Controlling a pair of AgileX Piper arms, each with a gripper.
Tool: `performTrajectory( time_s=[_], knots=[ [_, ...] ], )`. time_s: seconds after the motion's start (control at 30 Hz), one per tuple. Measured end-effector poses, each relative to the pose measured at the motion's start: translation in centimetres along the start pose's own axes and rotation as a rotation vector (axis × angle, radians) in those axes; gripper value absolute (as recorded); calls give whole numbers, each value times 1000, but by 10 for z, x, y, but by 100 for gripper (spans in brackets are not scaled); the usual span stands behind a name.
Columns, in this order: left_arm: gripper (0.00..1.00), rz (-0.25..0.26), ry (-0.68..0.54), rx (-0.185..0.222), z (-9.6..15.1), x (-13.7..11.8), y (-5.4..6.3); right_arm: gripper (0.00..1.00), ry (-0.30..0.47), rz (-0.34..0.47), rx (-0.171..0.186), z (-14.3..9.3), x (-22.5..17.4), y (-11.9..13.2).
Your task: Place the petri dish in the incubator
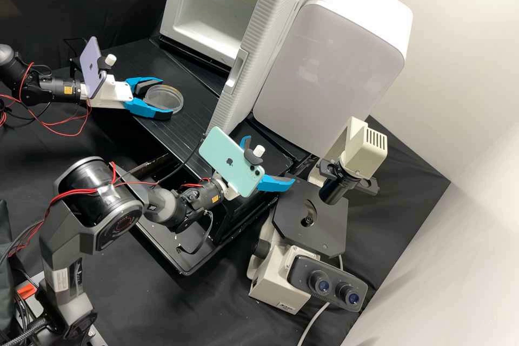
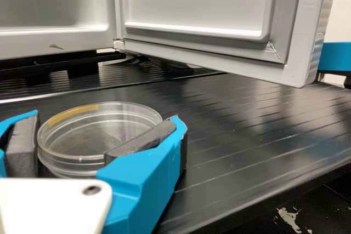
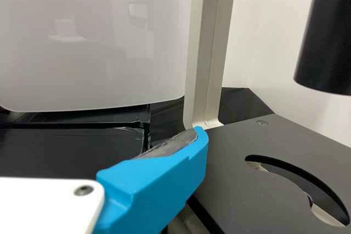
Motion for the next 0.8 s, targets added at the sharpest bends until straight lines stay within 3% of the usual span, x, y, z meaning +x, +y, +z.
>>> performTrajectory(
  time_s=[0.53, 0.8],
  knots=[
    [0, 2, 0, 0, 0, 0, 0, 100, 0, 0, 0, 0, 0, 0],
    [0, -13, 29, 2, -7, -7, 14, 100, 0, 0, 0, 0, 0, 0]
  ],
)
